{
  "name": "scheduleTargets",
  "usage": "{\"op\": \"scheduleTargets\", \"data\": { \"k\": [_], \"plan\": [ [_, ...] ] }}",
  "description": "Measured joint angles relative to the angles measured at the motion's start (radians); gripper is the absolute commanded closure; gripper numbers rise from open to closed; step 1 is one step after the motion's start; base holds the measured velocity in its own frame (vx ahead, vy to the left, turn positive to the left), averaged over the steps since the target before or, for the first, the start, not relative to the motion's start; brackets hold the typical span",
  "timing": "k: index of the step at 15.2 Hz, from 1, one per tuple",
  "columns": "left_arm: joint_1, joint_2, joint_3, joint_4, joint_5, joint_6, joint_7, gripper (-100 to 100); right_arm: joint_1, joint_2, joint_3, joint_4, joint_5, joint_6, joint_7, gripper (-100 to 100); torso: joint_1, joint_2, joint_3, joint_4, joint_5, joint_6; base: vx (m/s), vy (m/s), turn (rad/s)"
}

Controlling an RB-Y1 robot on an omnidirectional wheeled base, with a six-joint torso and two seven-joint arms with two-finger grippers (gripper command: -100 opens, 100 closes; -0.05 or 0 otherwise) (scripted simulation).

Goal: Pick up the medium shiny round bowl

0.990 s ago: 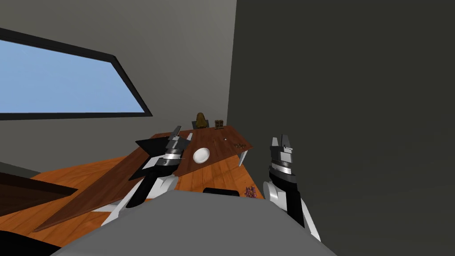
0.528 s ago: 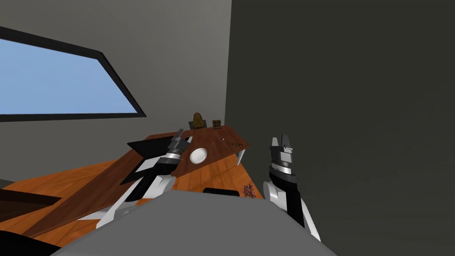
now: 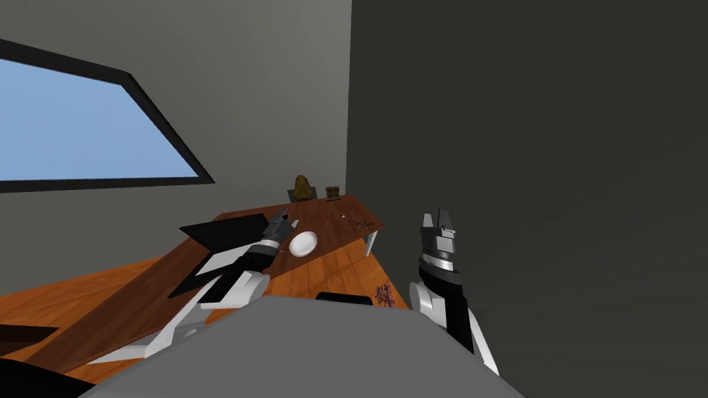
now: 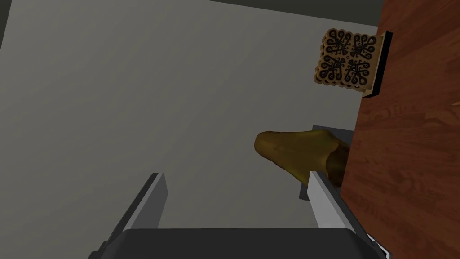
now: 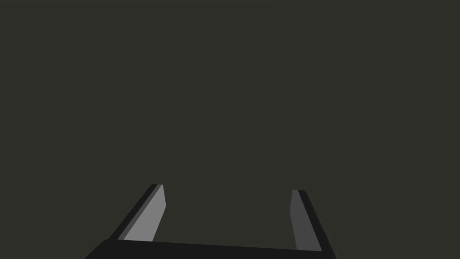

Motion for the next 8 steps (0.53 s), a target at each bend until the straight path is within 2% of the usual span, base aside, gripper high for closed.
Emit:
{"op": "scheduleTargets", "data": {
  "k": [8],
  "plan": [
    [0.000,0.028,0.046,0.049,0.052,0.164,0.043,-100,0.000,0.000,0.000,0.000,0.000,0.000,0.000,0,0.000,0.000,0.000,0.000,0.000,0.000,0.010,-0.024,-0.075]
  ]
}}
